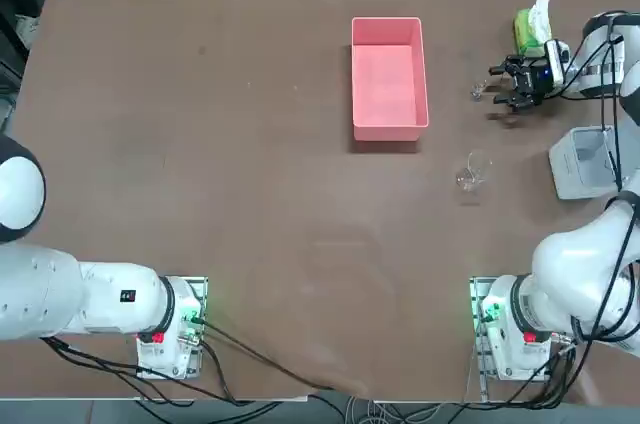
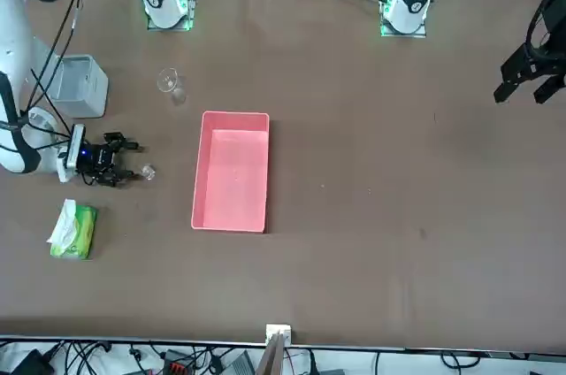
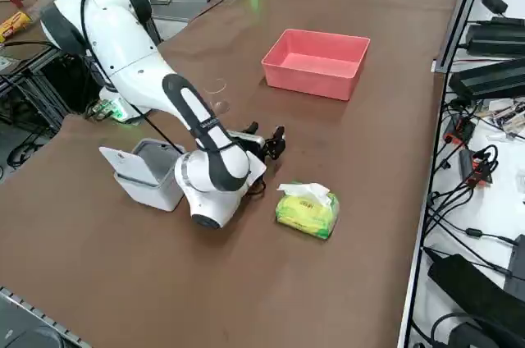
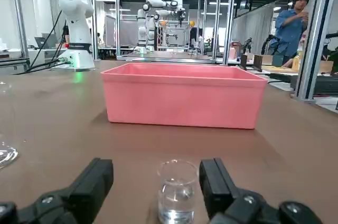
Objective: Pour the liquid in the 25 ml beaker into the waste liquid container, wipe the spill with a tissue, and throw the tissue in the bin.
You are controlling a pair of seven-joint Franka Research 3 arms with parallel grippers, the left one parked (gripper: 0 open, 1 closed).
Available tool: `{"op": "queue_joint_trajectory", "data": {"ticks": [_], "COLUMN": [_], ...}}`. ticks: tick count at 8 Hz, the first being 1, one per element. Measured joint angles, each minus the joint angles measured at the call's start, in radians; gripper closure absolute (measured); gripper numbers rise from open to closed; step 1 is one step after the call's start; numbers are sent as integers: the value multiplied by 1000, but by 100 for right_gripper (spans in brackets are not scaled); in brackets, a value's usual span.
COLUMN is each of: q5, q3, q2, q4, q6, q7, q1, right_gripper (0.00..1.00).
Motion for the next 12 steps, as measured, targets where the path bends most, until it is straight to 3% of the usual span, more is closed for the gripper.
{"op": "queue_joint_trajectory", "data": {"ticks": [12], "q5": [16], "q3": [2], "q2": [59], "q4": [69], "q6": [-2], "q7": [-1], "q1": [19], "right_gripper": [0]}}
